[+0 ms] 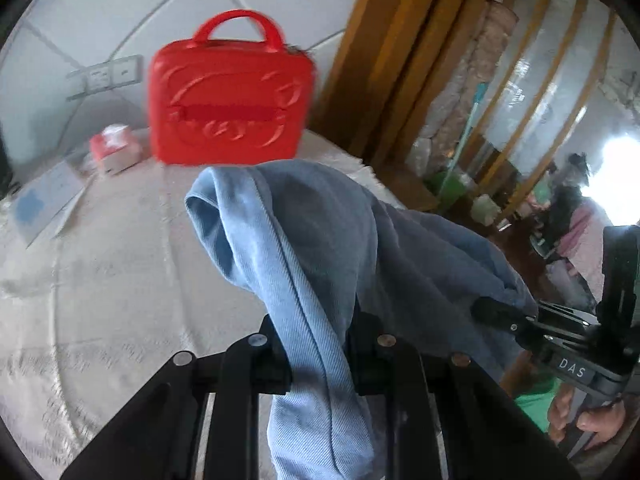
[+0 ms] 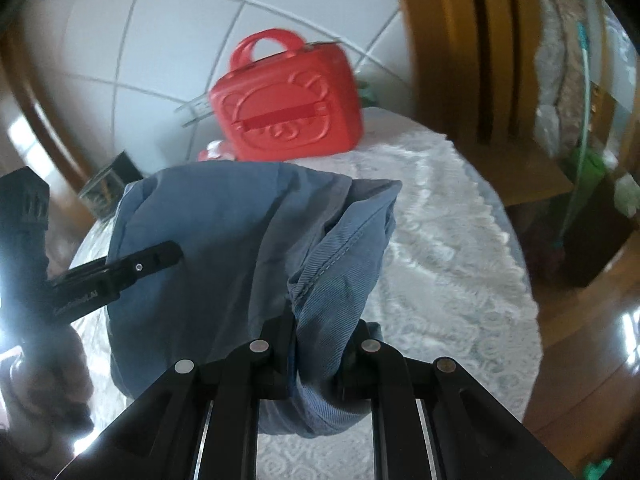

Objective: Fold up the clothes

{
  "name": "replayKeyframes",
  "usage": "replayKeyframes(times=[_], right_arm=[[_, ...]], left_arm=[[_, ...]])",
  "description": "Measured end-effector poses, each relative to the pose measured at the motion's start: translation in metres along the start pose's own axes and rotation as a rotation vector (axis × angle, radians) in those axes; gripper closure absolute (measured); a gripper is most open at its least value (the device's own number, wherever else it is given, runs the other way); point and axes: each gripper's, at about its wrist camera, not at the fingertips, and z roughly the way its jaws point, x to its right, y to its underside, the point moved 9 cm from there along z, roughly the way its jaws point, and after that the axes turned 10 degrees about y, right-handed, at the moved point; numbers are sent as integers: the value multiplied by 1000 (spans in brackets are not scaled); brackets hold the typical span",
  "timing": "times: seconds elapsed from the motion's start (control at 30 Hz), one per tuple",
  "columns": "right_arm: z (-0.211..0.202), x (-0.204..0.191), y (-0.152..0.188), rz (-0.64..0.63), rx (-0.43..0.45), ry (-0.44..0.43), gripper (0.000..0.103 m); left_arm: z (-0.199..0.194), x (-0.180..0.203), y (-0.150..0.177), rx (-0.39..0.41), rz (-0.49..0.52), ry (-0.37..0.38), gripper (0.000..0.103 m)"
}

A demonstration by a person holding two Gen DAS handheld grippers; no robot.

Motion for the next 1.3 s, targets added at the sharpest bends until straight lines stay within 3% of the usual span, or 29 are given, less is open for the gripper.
replayKeyframes(times=[0.27, 0.47, 0.7, 0.83, 0.93, 0.97, 1.0, 1.07, 1.1, 1.13, 1.2, 1.23, 1.3], right_arm=[[13, 69, -50, -19, 33, 21, 90], [51, 125, -99, -85, 22, -37, 90], [122, 176, -141, -120, -19, -88, 90], [171, 200, -154, -96, -42, -109, 90], [211, 213, -143, -41, -101, -116, 89], [225, 217, -138, -21, -123, -117, 88], [237, 221, -132, -1, -143, -115, 83], [255, 231, -121, 33, -177, -88, 74], [262, 236, -115, 49, -192, -75, 67], [265, 240, -114, 59, -201, -64, 61], [272, 250, -108, 76, -237, -20, 19], [273, 252, -106, 86, -251, -13, 13], [274, 257, -103, 103, -279, -1, 11]], left_arm=[[70, 32, -54, 7, 7, 0, 84], [136, 39, -92, 20, -60, -57, 84], [209, 16, -125, -8, -137, -103, 84], [253, -19, -128, -43, -175, -130, 84], [286, -49, -119, -105, -219, -171, 74], [296, -59, -115, -132, -228, -203, 61], [302, -67, -113, -151, -225, -244, 41], [303, -74, -114, -149, -201, -305, 14], [302, -75, -112, -150, -195, -313, 7], [301, -76, -112, -155, -196, -320, 4], [298, -77, -109, -162, -208, -322, 0], [296, -78, -107, -166, -214, -322, 0], [292, -79, -104, -173, -226, -322, 0]])
